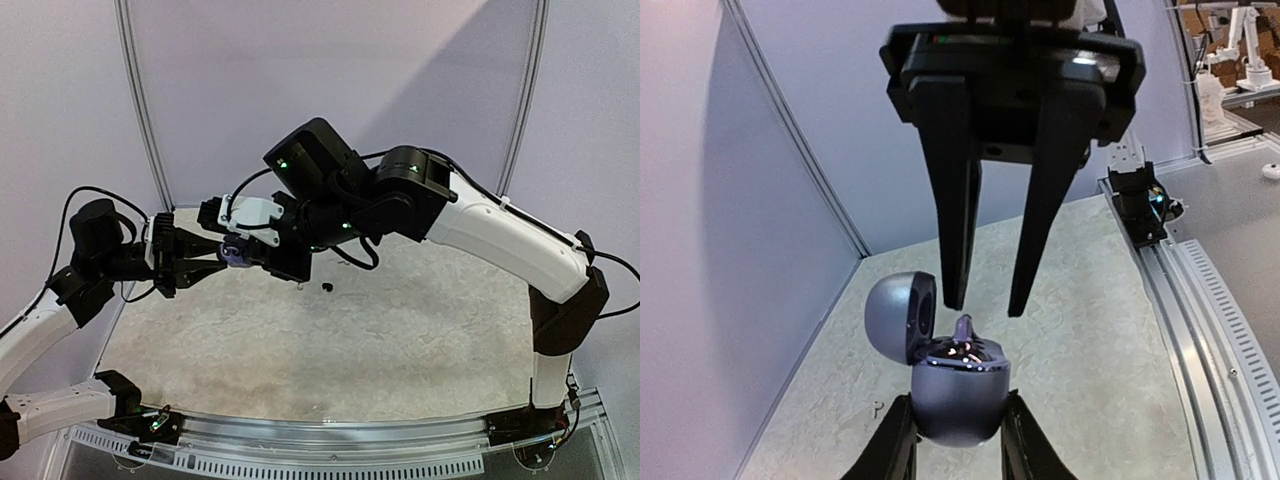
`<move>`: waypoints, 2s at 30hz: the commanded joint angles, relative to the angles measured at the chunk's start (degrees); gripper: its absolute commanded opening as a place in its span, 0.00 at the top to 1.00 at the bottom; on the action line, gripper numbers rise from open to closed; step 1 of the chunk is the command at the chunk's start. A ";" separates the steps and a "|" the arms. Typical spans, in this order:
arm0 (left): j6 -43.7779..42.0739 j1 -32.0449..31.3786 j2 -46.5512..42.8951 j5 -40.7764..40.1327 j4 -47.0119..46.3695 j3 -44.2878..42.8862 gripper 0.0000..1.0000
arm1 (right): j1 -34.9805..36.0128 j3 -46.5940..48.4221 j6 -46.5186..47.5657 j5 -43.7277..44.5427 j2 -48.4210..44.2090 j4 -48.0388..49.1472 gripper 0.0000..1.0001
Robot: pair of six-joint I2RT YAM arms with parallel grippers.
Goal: Insert the wireless bluetooth earbuds into the charging case
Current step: Insert the right earbud into the right side groove of the charging case, then close the charging case, then pass from the left arm to the right
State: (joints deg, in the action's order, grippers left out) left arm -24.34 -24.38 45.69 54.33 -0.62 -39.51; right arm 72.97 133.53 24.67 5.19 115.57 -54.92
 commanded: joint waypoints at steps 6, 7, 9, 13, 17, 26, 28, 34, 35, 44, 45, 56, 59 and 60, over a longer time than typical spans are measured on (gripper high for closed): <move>-11.03 -0.49 -0.96 -2.07 5.73 1.05 1.00 | -0.60 -7.88 -9.92 -6.09 -8.96 11.77 0.77; -15.60 -0.56 -1.14 -1.82 8.01 0.75 1.00 | -1.29 -9.35 -11.68 -2.78 -9.22 14.14 0.77; -26.41 -0.65 -1.42 -1.81 13.04 -0.07 1.00 | -2.80 -10.34 -14.98 1.28 -8.72 17.16 0.77; -41.04 -0.83 -1.32 -3.24 21.35 -1.75 1.00 | -3.53 -6.24 -17.72 9.98 -3.13 20.22 0.78; -42.50 -0.98 -2.10 -3.83 21.00 -1.80 1.00 | -3.50 -3.39 -18.06 9.78 2.79 20.24 0.79; -27.04 -1.02 -2.71 -11.29 8.45 -0.22 1.00 | -1.16 -8.88 -14.76 4.18 3.16 18.70 0.79; -23.86 -0.99 -2.16 -12.46 6.96 -0.37 1.00 | -0.78 -11.58 -14.52 4.26 1.73 19.02 0.79; -16.87 -0.78 -1.18 -13.39 5.88 -0.22 1.00 | -0.35 -17.41 -16.68 9.87 -4.54 20.09 0.75; -14.13 -0.77 -1.07 -13.37 4.92 -0.29 1.00 | -0.36 -17.64 -16.98 11.65 -5.15 19.77 0.72; 35.98 -0.41 1.94 -7.60 -22.97 -0.98 1.00 | -4.14 -28.96 -20.88 -1.33 -17.27 28.64 0.01; 39.34 -0.45 2.21 -7.45 -25.43 -1.24 1.00 | -4.08 -30.74 -20.08 -3.41 -18.35 31.21 0.01; 48.82 -1.52 2.75 -4.56 -30.80 -3.07 1.00 | -7.46 -30.10 -23.87 -19.47 -15.22 46.28 0.12; 47.71 -1.72 2.13 -4.64 -30.55 -2.91 1.00 | -7.48 -28.54 -23.82 -22.80 -13.28 47.26 0.19; 47.60 -1.78 2.07 -4.74 -30.62 -2.82 1.00 | -7.48 -28.47 -23.93 -23.59 -13.05 47.85 0.23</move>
State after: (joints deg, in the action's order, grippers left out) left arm 22.11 -25.15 48.27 48.69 -29.52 -41.10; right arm 65.52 103.46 1.96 -11.35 99.81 -9.91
